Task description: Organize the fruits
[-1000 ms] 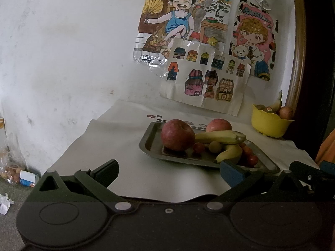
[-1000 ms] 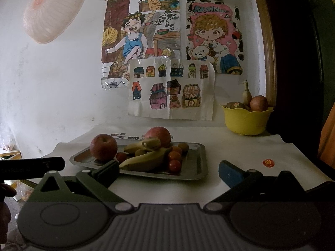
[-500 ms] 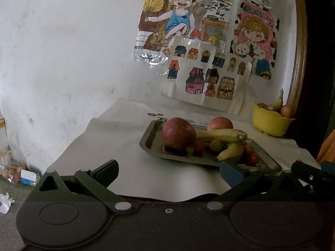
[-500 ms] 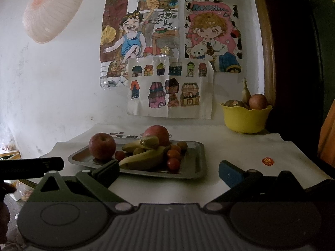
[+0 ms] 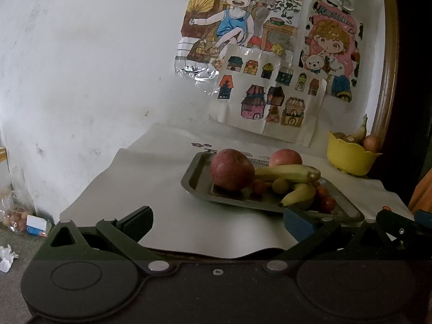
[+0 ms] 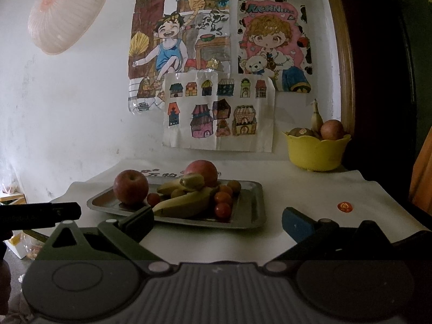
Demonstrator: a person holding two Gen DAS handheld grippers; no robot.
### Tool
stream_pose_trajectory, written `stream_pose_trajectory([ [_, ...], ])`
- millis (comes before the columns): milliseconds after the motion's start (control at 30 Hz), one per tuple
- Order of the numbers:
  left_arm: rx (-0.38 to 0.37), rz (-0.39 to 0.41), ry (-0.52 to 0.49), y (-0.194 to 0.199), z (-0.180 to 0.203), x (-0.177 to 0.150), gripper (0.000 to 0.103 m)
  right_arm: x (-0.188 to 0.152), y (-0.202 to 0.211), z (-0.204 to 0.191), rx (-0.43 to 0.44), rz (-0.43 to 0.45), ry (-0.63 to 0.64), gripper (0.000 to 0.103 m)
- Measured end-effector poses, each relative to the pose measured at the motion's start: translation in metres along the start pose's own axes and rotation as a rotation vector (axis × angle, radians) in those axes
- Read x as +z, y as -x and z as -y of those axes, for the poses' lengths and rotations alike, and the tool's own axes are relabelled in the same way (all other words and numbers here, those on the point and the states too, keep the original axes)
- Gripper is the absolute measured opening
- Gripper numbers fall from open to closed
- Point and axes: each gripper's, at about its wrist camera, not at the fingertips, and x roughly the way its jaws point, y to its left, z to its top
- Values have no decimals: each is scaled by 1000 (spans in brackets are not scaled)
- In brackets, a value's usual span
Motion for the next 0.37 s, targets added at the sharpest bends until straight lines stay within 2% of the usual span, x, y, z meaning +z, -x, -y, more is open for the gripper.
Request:
stream_pose_trajectory([
  [367, -1, -10, 7, -2, 2, -5, 102, -4, -2, 2, -1, -7, -3, 103],
])
